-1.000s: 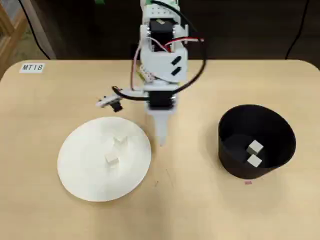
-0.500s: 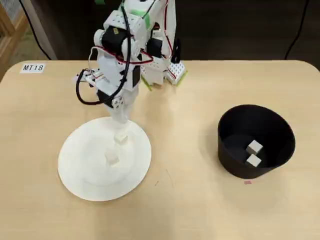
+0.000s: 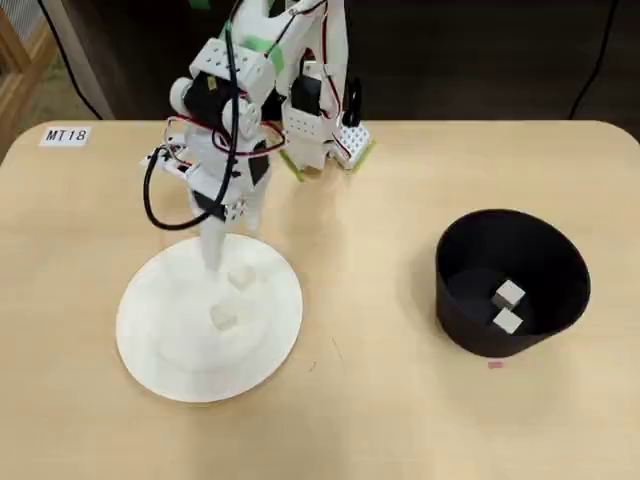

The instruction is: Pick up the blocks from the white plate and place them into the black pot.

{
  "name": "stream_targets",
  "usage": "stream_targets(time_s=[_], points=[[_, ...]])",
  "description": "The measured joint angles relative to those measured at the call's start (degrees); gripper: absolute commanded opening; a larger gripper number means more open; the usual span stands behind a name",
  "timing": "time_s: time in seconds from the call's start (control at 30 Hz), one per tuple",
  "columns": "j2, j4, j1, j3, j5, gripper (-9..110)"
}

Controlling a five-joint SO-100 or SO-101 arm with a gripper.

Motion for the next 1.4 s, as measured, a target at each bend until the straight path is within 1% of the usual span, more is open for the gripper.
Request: stream_targets(time_s=[0.23,0.37,0.57,0.93,1.03,1.13,1.27,1.33,1.4], points=[[-5.6,1.8,1.1,-4.0,-2.5,33],[-7.0,3.2,1.1,-4.4,-2.5,29],[-7.6,6.1,0.2,-5.4,-2.5,30],[-11.3,4.4,-0.9,-6.7,-2.1,29],[-12.5,2.7,-0.8,-6.7,-1.8,25],[-13.6,1.2,-0.8,-6.7,-1.4,18],[-14.0,-1.1,-0.8,-6.7,-0.3,6],[-14.0,-2.2,-0.8,-6.7,0.4,-2],[-14.0,-3.8,-0.8,-6.7,1.1,-2]])
